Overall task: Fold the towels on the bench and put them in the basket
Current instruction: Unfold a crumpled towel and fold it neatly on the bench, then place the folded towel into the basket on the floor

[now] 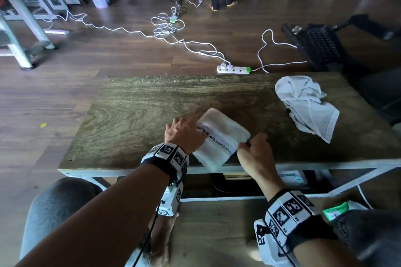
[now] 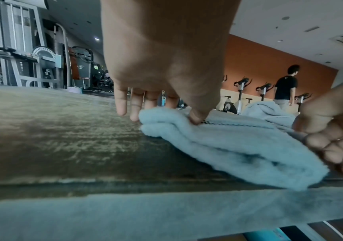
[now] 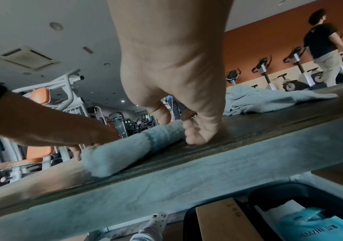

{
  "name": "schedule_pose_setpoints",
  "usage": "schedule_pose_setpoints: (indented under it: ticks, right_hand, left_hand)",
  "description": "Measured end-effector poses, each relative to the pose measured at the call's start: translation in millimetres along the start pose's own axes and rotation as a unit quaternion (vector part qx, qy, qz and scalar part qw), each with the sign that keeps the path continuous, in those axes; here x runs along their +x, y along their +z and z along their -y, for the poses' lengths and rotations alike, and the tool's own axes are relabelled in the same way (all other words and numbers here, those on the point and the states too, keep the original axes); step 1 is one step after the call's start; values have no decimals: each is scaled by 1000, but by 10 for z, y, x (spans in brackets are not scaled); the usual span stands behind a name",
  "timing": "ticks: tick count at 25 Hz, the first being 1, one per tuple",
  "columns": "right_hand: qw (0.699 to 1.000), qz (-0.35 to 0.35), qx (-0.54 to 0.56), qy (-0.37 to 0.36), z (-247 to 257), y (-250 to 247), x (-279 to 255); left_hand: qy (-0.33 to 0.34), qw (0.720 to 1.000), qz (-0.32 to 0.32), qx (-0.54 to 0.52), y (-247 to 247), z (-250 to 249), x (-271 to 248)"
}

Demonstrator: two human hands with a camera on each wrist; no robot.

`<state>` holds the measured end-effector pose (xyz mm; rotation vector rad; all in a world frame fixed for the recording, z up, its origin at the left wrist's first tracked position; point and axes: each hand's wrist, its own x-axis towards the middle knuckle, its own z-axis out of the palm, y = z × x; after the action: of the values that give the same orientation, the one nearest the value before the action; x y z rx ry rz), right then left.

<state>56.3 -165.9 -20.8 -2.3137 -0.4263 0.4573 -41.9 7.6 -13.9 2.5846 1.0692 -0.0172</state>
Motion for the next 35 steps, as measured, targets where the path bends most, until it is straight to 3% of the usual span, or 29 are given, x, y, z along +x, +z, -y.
schedule_pose_setpoints:
  ticks: [4, 8, 11, 14, 16, 19, 22, 26, 28, 31, 35]
  right_hand:
    - [996, 65, 56, 22, 44, 43, -10]
    - [989, 101, 109, 23, 139, 100, -53]
    - [980, 95, 173, 15, 250, 63, -147]
    - [969, 90, 227, -39, 394, -50, -256]
    - [962, 112, 233, -86, 526, -131, -351]
    - [946, 161, 260, -108, 663, -172, -466]
    - [930, 211, 284, -104, 794, -139, -551]
    - [925, 273, 242, -103, 917, 22, -653]
    - [913, 320, 221, -123, 973, 168, -728]
    - [888, 372, 209, -170, 1042, 425, -871]
    - [877, 421, 131, -190, 1093, 803, -1033]
  left_hand:
    - [-59, 996, 44, -57, -27, 8, -243]
    - [-56, 996, 50, -53, 24, 26, -325]
    - [-68, 989, 85, -103, 85, 109, -263]
    - [-77, 972, 84, -205, 73, 156, -284]
    - [-99, 935, 68, -335, -47, 129, -431]
    - [-159, 840, 50, -517, -184, 181, -627]
    - [-218, 750, -12, -624, -116, 347, -797]
    - [-294, 731, -179, -589, -284, 538, -1159]
    - [-324, 701, -215, -598, -276, 725, -1311]
    - [-348, 678, -162, -627, -156, 1060, -1499]
    - [-375, 590, -121, -704, -50, 1253, -1898]
